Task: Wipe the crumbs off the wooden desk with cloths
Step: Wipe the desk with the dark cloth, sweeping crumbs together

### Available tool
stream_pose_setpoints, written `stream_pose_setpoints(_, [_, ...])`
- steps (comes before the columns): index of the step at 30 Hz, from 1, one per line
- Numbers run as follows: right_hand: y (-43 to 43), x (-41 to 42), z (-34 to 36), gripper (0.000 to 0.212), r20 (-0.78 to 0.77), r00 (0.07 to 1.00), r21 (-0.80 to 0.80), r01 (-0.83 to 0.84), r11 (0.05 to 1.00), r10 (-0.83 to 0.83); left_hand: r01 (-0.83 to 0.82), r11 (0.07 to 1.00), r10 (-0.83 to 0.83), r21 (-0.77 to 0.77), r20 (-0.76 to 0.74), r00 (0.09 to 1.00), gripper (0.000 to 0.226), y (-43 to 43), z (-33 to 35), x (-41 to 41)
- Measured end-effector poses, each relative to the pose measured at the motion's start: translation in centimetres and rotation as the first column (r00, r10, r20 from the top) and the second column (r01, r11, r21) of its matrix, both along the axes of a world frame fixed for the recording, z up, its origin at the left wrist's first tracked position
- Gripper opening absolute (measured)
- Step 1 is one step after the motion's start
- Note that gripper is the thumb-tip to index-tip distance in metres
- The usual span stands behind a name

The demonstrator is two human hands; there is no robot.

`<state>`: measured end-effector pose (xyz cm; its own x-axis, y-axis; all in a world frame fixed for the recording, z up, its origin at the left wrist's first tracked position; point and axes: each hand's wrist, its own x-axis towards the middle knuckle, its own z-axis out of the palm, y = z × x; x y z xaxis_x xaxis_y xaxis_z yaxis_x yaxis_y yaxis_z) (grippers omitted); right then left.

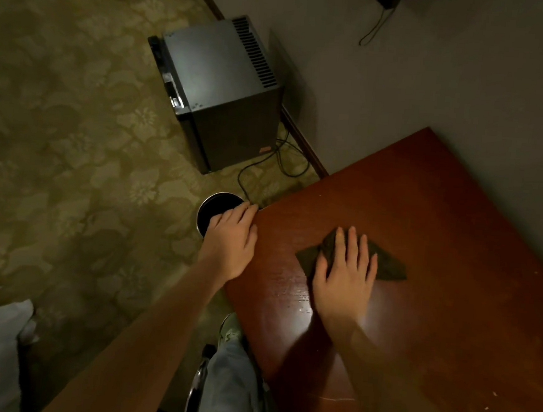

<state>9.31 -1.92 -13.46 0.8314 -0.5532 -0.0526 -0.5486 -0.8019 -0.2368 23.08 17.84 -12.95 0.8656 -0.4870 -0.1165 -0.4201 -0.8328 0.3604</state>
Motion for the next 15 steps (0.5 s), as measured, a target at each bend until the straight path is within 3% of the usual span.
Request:
stream_pose_setpoints(2, [0.8, -1.2, -0.1, 0.066, -0.031, 0.999, -0.025, 0.021, 0.999, -0.022, 0.048, 0.999, -0.049, 0.013, 0.05, 0.998, 0.053, -1.7, 0.2, -0.4])
stream_pose_setpoints(8, [-3.4, -0.6, -0.3, 0.065, -0.042, 0.985, -0.022, -0.17, 0.985, 0.169, 0.329, 0.944, -0.328, 0.017, 0.13, 0.936, 0.058, -10.0, 0.0, -0.7])
stream_pose_setpoints(15, [-11.3, 4.4, -0.6, 0.064, 0.045, 0.999, -0.054, 0.006, 0.999, -0.004, 0.341, 0.939, -0.329, -0.048, 0.16, 0.931, 0.054, -18.9, -1.3, 1.1])
